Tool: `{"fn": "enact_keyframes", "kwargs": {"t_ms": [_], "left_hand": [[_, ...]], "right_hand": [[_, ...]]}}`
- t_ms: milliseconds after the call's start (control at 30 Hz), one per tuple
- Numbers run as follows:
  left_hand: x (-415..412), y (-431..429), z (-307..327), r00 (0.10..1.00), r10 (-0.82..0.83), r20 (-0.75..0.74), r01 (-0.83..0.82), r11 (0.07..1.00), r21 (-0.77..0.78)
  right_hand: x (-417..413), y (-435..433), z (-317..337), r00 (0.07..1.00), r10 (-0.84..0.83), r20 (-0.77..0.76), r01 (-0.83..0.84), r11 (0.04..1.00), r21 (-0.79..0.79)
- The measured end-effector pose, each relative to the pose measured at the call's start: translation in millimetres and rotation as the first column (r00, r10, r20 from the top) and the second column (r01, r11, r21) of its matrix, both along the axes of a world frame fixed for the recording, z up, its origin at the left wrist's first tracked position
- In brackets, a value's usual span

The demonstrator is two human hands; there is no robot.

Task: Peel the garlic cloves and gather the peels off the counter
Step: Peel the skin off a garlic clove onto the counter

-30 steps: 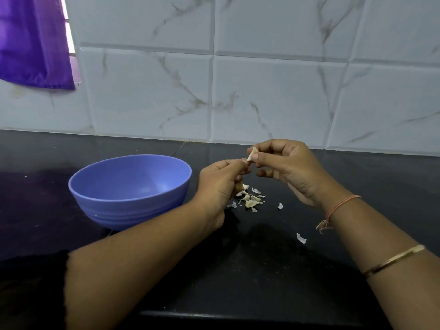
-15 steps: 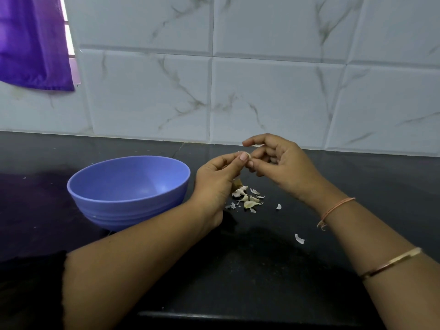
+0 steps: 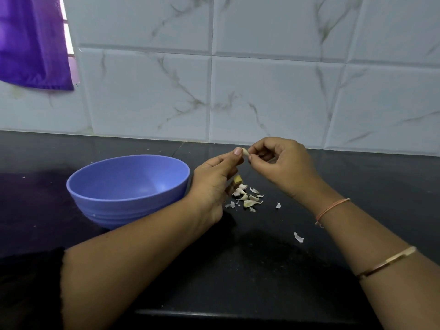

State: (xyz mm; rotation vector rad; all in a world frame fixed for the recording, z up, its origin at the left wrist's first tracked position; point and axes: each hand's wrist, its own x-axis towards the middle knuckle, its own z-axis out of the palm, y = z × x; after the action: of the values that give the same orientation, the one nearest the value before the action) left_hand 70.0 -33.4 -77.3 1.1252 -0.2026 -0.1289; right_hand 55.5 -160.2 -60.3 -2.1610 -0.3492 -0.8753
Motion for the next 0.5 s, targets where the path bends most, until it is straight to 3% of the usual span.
{"fn": "enact_keyframes", "kwargs": {"t_ms": [267,500], "left_hand": [[0.1,1.1,-2.0,0.998,0.037,0.047,-0.042,0.993,0.109],[0.8,1.5,-3.3,0.996,0.048,0.072,-0.058,0.987,0.153]], "right_hand": [[-0.1,-2.1,0.5,0.981,-0.061,0.187,0.105,0.966,-0.237],[-1.4,-4.4,2.4,0.992,-0.041,0.122,0.066,0.977,-0.205]]}}
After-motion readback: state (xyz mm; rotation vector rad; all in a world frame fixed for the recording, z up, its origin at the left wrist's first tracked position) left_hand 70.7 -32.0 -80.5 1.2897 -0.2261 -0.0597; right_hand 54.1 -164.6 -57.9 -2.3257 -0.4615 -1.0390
